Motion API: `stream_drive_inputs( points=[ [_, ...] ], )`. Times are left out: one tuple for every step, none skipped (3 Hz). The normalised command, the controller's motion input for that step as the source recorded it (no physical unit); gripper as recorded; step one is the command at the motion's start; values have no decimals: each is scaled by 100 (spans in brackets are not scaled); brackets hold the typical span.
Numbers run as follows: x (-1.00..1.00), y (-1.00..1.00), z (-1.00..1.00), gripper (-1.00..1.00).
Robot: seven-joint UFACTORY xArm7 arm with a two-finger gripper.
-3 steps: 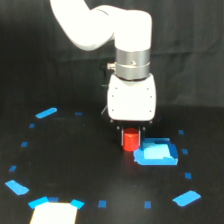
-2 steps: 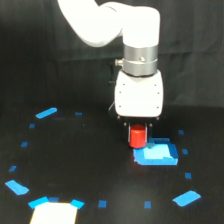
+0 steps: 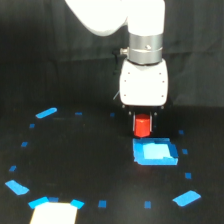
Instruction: Pick up the red object from the table
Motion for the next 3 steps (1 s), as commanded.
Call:
stream_drive_inputs(
  points=[
    [44, 20, 100, -100],
    [11, -22, 100, -100],
    [0, 22, 96, -100]
  ],
)
